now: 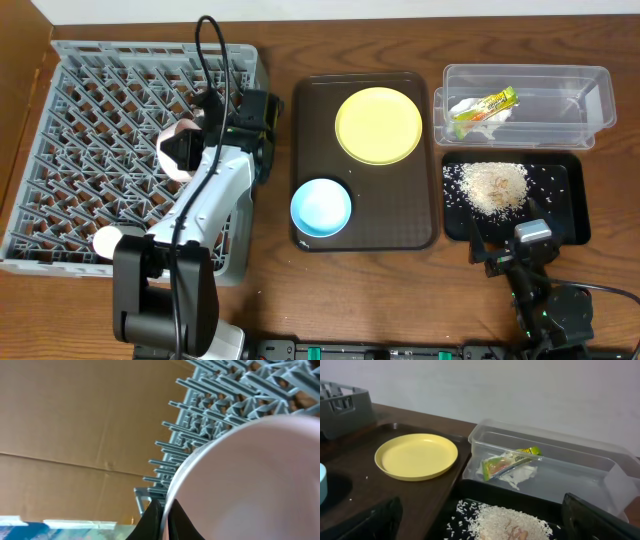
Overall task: Sort waste into correct bins and load items into the dishwasher
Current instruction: 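Place the white bowl upright into the dish rack with the left gripper, then withdraw the left gripper from the rack toward the blue bowl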
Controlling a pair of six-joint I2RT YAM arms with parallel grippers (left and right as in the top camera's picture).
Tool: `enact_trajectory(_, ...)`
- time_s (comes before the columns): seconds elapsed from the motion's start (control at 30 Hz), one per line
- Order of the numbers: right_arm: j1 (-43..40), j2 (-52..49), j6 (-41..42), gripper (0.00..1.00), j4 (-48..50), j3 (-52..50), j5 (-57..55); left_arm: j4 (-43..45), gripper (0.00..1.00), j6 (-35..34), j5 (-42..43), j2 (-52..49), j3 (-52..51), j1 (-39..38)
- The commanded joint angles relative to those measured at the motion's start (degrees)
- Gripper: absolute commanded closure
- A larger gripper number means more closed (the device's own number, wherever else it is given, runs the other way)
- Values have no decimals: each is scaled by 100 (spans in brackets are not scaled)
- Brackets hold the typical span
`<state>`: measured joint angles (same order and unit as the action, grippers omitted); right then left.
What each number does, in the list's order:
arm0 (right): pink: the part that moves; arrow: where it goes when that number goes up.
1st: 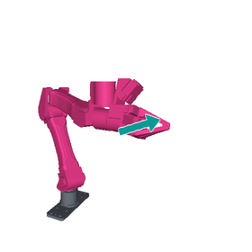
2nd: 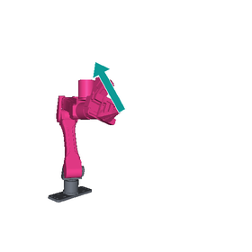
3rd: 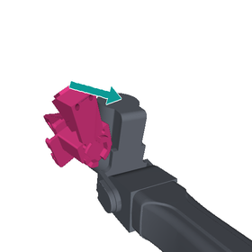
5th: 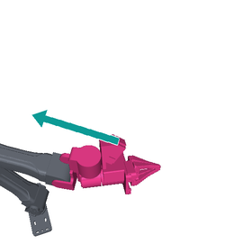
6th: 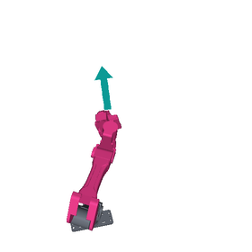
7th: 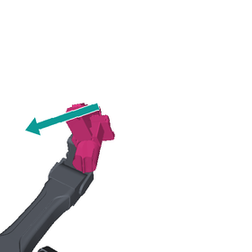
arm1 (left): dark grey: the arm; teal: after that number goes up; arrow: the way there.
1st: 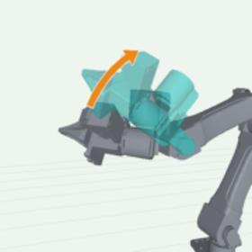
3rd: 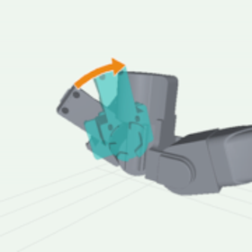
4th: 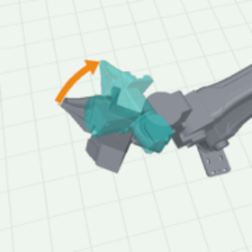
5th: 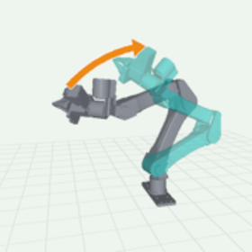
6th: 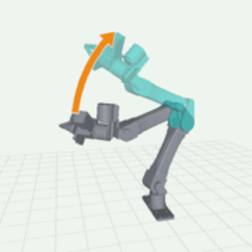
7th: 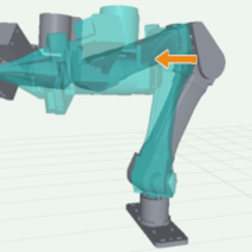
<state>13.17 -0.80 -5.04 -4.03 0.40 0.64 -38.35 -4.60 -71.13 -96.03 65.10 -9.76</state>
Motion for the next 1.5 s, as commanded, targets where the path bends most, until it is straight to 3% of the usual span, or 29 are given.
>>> enact_trajectory(0.0,-42,9,26,1,-24,-9,26,35,93,-37,-450,-20,-20,39)
enact_trajectory(0.63,-42,9,26,1,-22,-9,26,-103,92,-50,9,-13,-273,-435)
enact_trajectory(0.7,-42,9,26,1,-22,-9,26,-254,85,-179,20,-7,-273,-492)
enact_trajectory(0.8,-42,9,26,1,-24,-9,26,-514,65,-640,284,42,-271,-535)
enact_trajectory(0.97,-42,9,26,1,-24,-9,26,-837,49,-734,2162,278,-262,-660)
enact_trajectory(1.13,-42,9,26,1,-22,-9,26,-1095,45,-813,3954,835,-184,-737)
enact_trajectory(1.37,-42,9,26,1,-22,-9,26,-1180,44,-1032,7471,2048,-107,-737)
enact_trajectory(1.47,-39,9,26,1,-24,-9,26,-1147,46,-1073,7997,2118,-114,-737)
